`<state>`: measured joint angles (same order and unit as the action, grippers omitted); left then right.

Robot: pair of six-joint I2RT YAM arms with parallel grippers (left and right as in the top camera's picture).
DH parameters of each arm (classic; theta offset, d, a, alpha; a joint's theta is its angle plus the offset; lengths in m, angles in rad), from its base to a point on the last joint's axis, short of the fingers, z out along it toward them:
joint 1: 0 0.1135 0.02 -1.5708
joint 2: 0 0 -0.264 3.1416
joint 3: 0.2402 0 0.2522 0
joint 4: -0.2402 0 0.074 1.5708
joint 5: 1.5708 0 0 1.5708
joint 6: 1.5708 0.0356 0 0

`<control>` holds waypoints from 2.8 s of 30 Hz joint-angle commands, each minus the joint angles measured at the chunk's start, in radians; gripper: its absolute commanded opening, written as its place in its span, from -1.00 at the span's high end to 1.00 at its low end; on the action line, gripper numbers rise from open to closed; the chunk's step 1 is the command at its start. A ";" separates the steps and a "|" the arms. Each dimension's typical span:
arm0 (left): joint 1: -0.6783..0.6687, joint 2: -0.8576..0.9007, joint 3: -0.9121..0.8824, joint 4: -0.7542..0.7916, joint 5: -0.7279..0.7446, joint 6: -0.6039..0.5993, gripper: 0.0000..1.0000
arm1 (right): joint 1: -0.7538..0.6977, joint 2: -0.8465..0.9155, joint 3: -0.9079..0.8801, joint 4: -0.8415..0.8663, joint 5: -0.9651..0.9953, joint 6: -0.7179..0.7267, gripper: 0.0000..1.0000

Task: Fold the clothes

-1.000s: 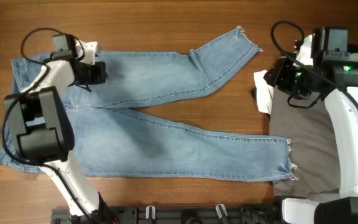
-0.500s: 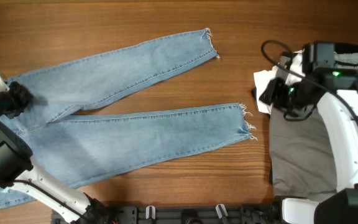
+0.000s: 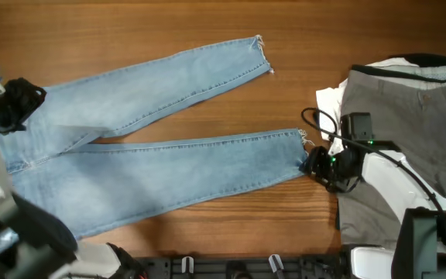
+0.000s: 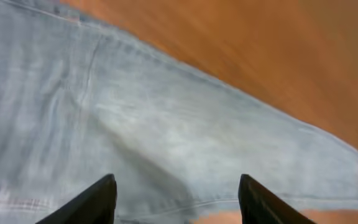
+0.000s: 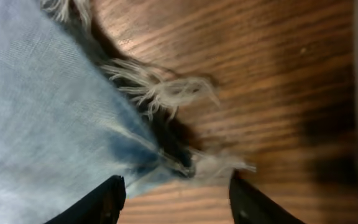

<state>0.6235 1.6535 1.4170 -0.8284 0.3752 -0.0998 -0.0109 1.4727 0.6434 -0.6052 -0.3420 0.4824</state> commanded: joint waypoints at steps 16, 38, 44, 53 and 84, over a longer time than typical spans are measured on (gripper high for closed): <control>0.003 -0.306 0.004 -0.415 -0.100 -0.016 -0.35 | -0.023 0.004 -0.028 0.007 0.075 -0.034 -0.30; 0.203 -0.305 0.003 -0.512 -0.100 -0.066 -0.36 | -0.211 -0.004 0.334 -0.026 -0.040 -0.020 0.92; 0.224 -0.304 -0.099 -0.523 -0.266 -0.162 -0.31 | -0.238 -0.004 0.439 -0.054 -0.033 -0.035 0.91; 0.613 -0.270 -0.343 -0.319 -0.227 -0.247 -0.25 | -0.238 -0.004 0.439 -0.093 -0.033 -0.035 0.91; -0.129 0.622 -0.281 0.771 -0.209 -0.075 0.92 | -0.143 -0.004 0.436 -0.034 -0.123 -0.060 0.85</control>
<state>0.6106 2.0533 1.1145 0.0090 0.2077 -0.1844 -0.1852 1.4708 1.0740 -0.6491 -0.4454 0.4400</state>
